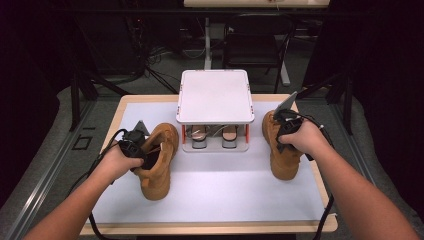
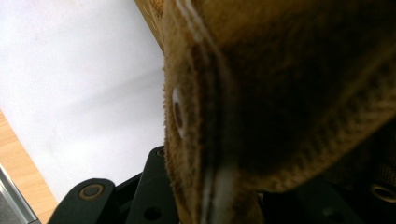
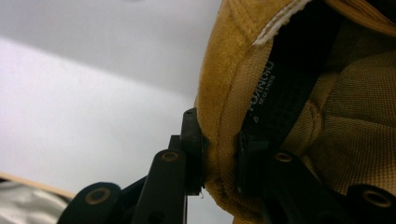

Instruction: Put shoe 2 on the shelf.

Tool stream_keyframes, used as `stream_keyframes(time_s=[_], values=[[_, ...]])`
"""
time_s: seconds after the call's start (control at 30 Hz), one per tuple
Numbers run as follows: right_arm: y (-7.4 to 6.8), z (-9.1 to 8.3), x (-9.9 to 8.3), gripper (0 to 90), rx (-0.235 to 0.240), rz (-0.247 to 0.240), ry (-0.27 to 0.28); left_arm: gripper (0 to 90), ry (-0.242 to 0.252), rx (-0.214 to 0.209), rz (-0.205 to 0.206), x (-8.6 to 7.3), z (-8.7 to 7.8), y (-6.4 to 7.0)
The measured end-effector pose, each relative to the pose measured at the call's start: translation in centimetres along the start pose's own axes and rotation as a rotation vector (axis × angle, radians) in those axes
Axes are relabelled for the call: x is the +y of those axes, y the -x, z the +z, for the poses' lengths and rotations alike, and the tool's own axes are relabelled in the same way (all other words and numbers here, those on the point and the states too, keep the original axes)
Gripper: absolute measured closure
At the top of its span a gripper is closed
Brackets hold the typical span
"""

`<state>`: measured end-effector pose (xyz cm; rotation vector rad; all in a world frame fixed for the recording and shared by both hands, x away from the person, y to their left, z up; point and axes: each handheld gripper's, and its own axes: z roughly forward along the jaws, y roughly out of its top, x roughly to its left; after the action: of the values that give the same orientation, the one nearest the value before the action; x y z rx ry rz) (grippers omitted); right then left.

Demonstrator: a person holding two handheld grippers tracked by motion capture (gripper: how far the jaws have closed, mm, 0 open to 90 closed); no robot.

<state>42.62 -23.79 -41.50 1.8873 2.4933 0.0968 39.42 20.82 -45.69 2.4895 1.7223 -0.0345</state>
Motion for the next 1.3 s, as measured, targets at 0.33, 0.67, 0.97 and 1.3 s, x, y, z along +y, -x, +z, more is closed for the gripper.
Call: stream_keyframes(time_s=[0.33, 0.67, 0.97, 1.3], values=[[-2.3, -0.4, -2.4, 77.1, -0.006, -0.122, -0.019, 74.2, -0.002, 0.005, 0.0, 0.1, 0.0, 0.1], [-4.3, -0.5, -4.8, 77.1, 0.008, -0.192, -0.034, 74.1, -0.004, 0.01, 0.002, 0.1, 0.0, 0.1], [-4.6, 0.0, -5.6, 71.9, 0.031, -0.188, -0.032, 74.1, -0.006, 0.012, 0.001, 0.1, 0.0, 0.2], [-4.1, -3.3, -5.4, 66.7, 0.051, -0.161, 0.031, 74.1, -0.002, 0.008, -0.001, 0.0, 0.0, 0.1]])
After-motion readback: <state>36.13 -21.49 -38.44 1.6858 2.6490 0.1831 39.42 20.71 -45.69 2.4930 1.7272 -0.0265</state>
